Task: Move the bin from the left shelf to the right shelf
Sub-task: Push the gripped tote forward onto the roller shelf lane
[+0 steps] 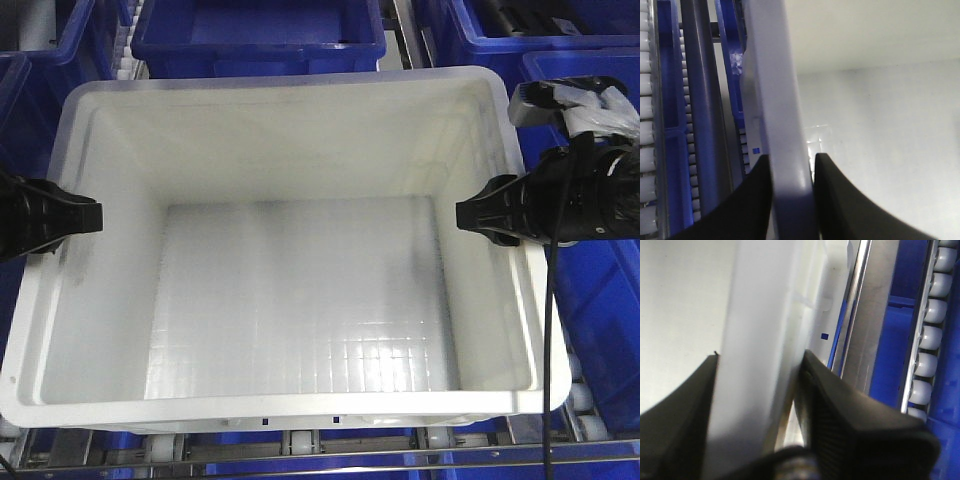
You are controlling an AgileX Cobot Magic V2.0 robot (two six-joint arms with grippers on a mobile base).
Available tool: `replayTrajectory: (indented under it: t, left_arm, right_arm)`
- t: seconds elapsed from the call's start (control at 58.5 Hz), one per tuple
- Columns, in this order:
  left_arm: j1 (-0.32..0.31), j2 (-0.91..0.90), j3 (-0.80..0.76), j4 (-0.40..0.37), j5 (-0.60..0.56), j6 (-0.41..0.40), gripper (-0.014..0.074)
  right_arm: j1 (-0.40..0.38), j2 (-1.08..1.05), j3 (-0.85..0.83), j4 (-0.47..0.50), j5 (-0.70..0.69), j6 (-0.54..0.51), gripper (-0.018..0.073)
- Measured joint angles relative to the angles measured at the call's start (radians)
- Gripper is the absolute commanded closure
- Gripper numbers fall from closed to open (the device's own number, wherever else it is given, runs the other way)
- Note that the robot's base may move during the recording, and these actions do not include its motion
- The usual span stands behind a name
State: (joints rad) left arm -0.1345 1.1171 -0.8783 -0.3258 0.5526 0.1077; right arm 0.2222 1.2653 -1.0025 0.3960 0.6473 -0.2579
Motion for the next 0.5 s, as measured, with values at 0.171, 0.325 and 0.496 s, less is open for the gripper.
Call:
replayTrajectory:
  t: [0.171,0.325,0.496]
  left_arm:
    - [0.000,0.000,0.000,0.001,0.004,0.000,0.0603]
    - [0.000,0.000,0.000,0.002,0.013,-0.002,0.0603]
    - [0.000,0.000,0.000,0.003,0.015,-0.004,0.0603]
  right_arm:
    - [0.000,0.023,0.000,0.000,-0.002,-0.004,0.0564]
    - [0.001,0.033,0.000,0.000,-0.002,-0.005,0.0564]
    - [0.001,0.033,0.000,0.000,-0.002,-0.006,0.0564]
